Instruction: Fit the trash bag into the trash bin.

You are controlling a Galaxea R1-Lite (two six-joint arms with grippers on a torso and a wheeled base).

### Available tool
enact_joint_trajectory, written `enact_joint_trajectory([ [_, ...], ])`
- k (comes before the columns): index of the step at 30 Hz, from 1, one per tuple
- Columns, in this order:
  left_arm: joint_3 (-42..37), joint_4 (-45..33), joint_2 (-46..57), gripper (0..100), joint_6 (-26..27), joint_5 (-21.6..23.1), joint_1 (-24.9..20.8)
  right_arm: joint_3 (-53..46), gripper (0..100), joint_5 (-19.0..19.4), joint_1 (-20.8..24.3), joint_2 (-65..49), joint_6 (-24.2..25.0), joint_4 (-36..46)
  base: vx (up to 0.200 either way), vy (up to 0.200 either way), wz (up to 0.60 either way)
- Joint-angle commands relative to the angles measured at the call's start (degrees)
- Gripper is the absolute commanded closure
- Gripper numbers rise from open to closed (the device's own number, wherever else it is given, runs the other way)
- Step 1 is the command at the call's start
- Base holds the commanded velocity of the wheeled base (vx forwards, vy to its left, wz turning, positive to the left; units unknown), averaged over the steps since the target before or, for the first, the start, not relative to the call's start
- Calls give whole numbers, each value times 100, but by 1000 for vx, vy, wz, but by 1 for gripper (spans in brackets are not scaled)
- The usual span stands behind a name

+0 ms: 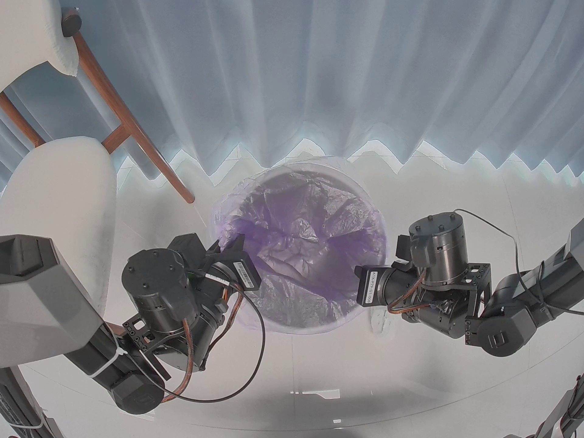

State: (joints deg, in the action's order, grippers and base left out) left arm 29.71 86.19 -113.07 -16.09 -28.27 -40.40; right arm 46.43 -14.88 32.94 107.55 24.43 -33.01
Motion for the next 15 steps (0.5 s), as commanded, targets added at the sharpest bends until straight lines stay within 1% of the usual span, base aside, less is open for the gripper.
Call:
enact_joint_trajectory([
  [1,-53,21,-5,100,1,23,-3,-29,100,47,64,12,-35,32,0,0,0],
  [9,-70,30,30,100,-26,14,-21,-29,100,47,64,3,-35,23,0,0,0],
  [10,-88,30,39,0,-43,14,-21,-20,100,47,64,12,-35,23,0,0,0],
  [15,-62,21,66,0,-61,23,-100,-29,100,47,64,21,-35,32,0,0,0],
])
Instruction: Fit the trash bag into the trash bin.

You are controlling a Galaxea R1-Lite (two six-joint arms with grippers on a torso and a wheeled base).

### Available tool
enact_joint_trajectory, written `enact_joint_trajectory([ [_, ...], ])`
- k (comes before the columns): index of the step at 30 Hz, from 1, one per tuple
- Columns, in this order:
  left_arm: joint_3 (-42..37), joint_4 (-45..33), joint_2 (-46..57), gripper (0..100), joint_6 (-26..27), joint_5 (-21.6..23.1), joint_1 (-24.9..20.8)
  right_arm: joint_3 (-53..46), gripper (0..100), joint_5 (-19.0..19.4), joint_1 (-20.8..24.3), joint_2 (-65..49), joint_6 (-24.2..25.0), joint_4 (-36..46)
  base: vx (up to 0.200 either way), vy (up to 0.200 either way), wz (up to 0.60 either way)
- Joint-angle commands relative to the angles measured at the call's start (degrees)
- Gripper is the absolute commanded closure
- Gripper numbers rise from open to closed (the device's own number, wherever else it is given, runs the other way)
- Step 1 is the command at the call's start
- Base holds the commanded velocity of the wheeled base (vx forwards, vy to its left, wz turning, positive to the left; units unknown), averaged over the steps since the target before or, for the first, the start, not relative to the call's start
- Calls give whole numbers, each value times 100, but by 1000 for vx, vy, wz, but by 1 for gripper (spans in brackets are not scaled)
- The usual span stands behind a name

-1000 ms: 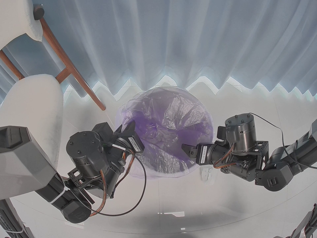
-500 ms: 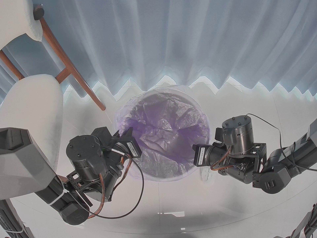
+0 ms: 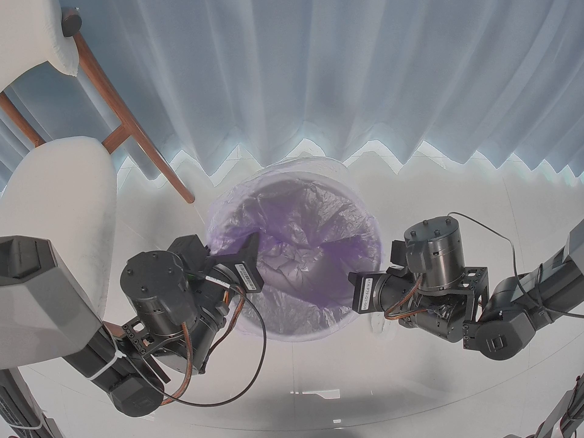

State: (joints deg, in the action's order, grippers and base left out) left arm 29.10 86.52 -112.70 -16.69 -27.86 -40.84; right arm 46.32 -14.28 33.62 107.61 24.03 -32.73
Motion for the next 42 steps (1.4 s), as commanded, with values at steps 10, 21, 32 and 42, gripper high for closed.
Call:
enact_joint_trajectory([
  [10,-185,-21,811,0,-256,333,-232,-53,100,-49,-216,32,-3,12,0,0,0],
  [21,-625,-21,882,0,-247,456,-276,-45,100,21,-348,85,-12,-5,0,0,0],
  [32,-203,-56,1040,0,-634,966,515,-1178,100,1296,-928,-20,-1234,-1429,0,0,0],
  [42,184,-267,1066,0,-1355,1432,1113,-2338,100,3845,-1938,111,-1796,-3459,0,0,0],
])
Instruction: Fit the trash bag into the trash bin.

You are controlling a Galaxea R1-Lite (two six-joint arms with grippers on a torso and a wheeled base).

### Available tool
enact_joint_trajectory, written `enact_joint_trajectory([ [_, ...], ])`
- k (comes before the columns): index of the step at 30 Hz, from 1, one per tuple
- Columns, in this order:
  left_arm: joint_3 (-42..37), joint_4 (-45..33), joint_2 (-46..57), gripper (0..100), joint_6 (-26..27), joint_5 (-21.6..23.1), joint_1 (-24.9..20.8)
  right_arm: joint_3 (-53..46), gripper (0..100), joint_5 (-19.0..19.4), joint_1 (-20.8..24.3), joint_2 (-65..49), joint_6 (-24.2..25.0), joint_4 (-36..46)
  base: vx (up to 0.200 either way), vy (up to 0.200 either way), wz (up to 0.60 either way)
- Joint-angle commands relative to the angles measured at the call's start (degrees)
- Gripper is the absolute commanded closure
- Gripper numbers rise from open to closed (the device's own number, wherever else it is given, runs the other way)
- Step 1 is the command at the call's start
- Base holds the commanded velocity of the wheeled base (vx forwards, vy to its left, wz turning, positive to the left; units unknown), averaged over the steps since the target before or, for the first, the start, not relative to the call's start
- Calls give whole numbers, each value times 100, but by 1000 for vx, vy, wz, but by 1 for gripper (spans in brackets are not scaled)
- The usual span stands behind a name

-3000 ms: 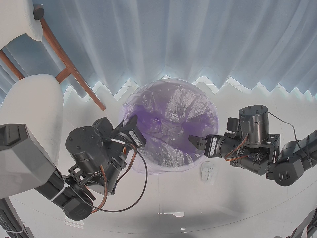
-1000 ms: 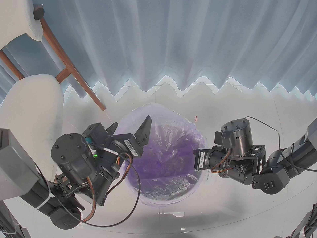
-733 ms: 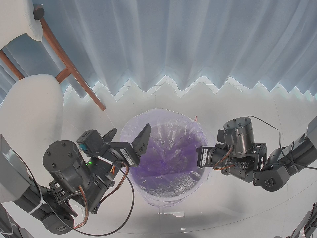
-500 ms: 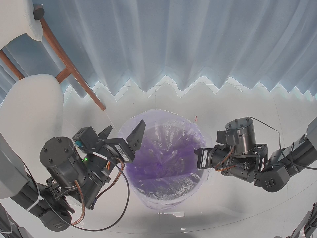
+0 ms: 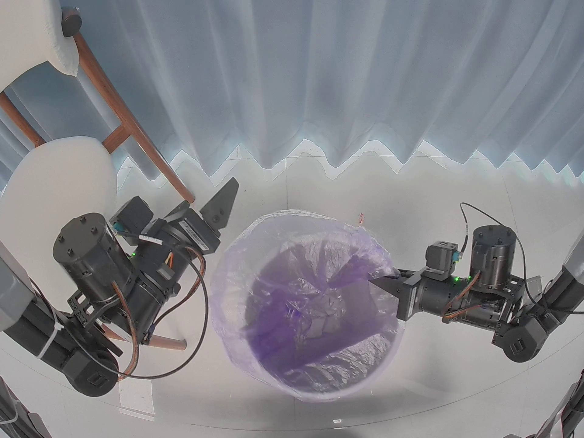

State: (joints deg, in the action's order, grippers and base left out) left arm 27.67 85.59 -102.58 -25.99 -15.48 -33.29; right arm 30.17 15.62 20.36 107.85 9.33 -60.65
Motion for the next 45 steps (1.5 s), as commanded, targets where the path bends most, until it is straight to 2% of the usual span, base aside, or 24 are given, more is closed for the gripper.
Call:
enact_joint_trajectory([
  [1,353,-262,54,0,-468,212,376,-785,100,1014,-665,122,-370,-782,0,0,0],
  [2,353,-262,54,0,-468,212,376,-785,100,1014,-665,122,-370,-782,0,0,0],
  [3,441,-499,89,0,-653,256,438,-925,100,1339,-805,298,-467,-1125,0,0,0],
  [5,511,-543,142,0,-917,406,508,-1031,100,1567,-920,483,-563,-1494,0,0,0],
  [11,370,-675,397,0,-1866,1513,930,-1180,100,2455,-1236,1353,-977,-2847,0,0,0],
  [12,283,-719,397,0,-2042,1777,1097,-1215,100,2508,-1236,1405,-968,-2935,0,0,0],
  [13,274,-719,397,0,-2059,1812,1114,-1224,100,2525,-1245,1405,-968,-2935,0,0,0],
  [14,159,-737,388,0,-2332,2172,1281,-1277,100,2560,-1236,1370,-950,-2918,0,0,0],
  [16,63,-737,362,0,-2578,2445,1325,-1330,100,2622,-1236,1318,-924,-2909,0,0,0],
  [18,-87,-737,300,0,-2762,2656,1290,-1409,100,2842,-1236,1282,-897,-2918,0,0,0],
  [22,-201,-658,-130,0,-2780,2682,1088,-1418,100,3132,-1236,1212,-889,-2918,0,0,0],
  [28,-403,-658,-473,0,-2762,2735,903,-1391,100,3149,-1166,1080,-871,-2909,0,0,0],
  [34,-614,-658,-579,0,-2754,2735,613,-1312,100,3141,-893,808,-467,-2918,0,0,0],
  [45,-675,-543,-904,0,-2789,2735,561,-1154,100,3132,-849,808,-326,-2918,0,0,0],
])
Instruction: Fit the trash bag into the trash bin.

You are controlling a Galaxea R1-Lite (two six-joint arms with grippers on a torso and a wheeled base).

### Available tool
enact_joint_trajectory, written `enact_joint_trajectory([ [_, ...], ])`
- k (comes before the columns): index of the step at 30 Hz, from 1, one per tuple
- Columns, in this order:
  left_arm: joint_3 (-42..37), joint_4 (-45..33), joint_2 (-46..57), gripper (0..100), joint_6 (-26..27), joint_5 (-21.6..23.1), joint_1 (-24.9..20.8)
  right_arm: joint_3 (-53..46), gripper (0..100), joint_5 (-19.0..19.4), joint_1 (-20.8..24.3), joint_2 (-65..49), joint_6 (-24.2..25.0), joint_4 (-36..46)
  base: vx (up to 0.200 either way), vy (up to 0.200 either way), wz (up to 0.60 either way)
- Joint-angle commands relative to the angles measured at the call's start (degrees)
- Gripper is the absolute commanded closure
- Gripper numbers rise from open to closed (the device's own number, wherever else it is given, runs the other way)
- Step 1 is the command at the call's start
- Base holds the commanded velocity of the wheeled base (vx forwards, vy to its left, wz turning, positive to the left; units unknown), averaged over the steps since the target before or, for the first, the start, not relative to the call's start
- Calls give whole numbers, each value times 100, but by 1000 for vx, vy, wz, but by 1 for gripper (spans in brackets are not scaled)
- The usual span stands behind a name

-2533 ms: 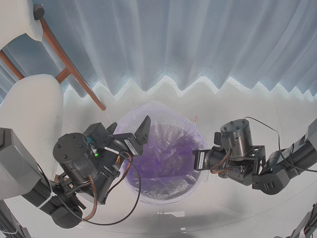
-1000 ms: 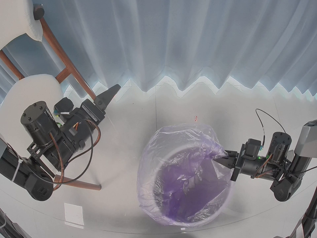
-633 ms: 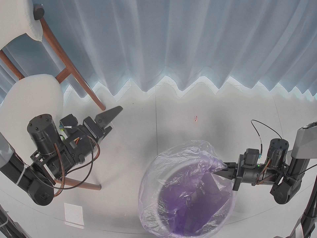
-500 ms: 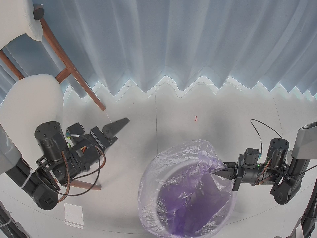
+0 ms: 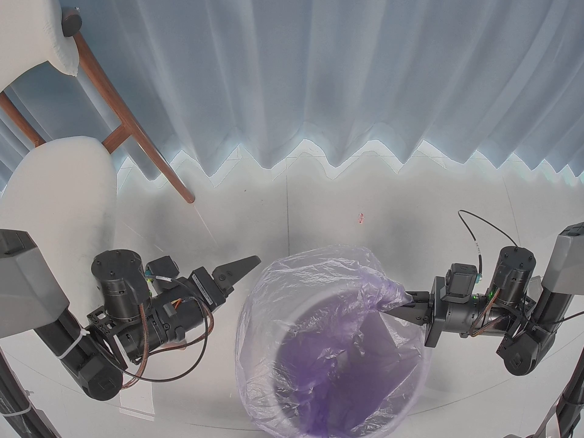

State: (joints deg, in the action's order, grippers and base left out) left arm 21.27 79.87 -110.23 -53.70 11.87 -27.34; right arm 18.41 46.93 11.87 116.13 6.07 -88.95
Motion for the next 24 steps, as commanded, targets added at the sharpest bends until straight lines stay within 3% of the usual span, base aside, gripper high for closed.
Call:
enact_joint_trajectory([
  [1,-53,46,-139,0,-18,-1,-61,23,100,0,8,-20,-1,-87,0,0,0],
  [17,-607,644,-183,0,-97,403,-421,49,100,-18,-1,-11,-1,-87,0,0,0],
  [21,-466,644,-218,0,-88,307,-342,14,100,-18,-1,-11,-18,-87,0,0,0],
  [24,-396,635,388,0,-123,342,-122,5,100,-18,-36,-20,-27,-87,0,0,0],
])
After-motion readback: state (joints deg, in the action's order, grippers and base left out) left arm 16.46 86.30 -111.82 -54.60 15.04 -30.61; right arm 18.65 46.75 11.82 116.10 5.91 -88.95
